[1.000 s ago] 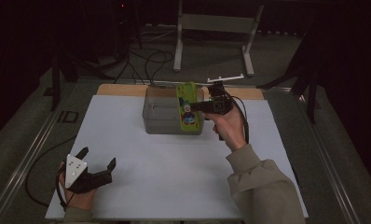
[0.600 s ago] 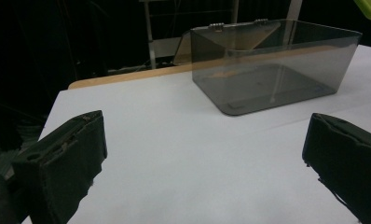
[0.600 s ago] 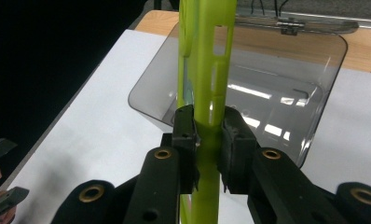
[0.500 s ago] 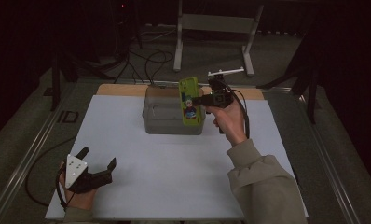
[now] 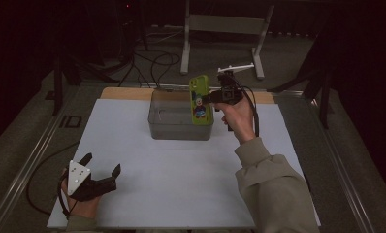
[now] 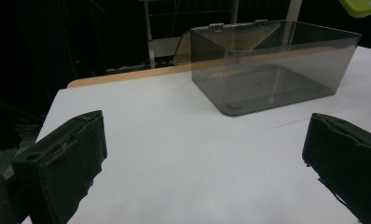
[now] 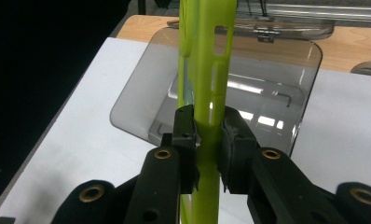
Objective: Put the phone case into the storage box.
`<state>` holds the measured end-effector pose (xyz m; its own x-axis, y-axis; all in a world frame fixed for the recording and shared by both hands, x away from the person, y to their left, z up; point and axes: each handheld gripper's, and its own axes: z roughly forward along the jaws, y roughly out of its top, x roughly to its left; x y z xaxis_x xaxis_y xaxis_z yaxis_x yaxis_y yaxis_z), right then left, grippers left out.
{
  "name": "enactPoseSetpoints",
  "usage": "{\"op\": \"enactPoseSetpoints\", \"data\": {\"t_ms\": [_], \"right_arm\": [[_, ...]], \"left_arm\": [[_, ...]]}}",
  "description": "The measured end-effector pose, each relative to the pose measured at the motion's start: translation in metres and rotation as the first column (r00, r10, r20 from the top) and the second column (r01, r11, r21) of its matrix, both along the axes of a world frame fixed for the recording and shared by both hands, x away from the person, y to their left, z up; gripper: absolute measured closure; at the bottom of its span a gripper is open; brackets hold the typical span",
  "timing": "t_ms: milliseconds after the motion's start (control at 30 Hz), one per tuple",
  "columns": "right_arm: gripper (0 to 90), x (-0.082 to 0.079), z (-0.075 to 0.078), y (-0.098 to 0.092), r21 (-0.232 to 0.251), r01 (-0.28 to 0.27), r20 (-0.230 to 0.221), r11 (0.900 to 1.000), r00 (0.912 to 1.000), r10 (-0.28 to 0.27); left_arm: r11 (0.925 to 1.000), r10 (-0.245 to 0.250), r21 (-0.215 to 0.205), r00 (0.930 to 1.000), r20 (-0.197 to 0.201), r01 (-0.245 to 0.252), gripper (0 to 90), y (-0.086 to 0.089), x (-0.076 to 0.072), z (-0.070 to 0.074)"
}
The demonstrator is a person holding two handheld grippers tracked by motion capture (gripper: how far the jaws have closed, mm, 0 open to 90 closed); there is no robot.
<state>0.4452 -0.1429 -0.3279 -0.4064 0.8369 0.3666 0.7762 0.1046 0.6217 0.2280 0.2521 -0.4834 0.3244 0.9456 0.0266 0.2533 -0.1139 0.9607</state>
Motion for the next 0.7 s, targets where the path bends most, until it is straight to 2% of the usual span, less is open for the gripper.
{"op": "enactPoseSetpoints", "data": {"t_ms": [700], "right_arm": [[78.5, 0.024, -0.002, 0.002, -0.026, 0.051, -0.063, 0.998, 0.9966, -0.053]], "left_arm": [[1.0, 0.0, -0.008, 1.0, 0.0, 0.0, 0.6, 0.001, 0.0, 0.0]]}}
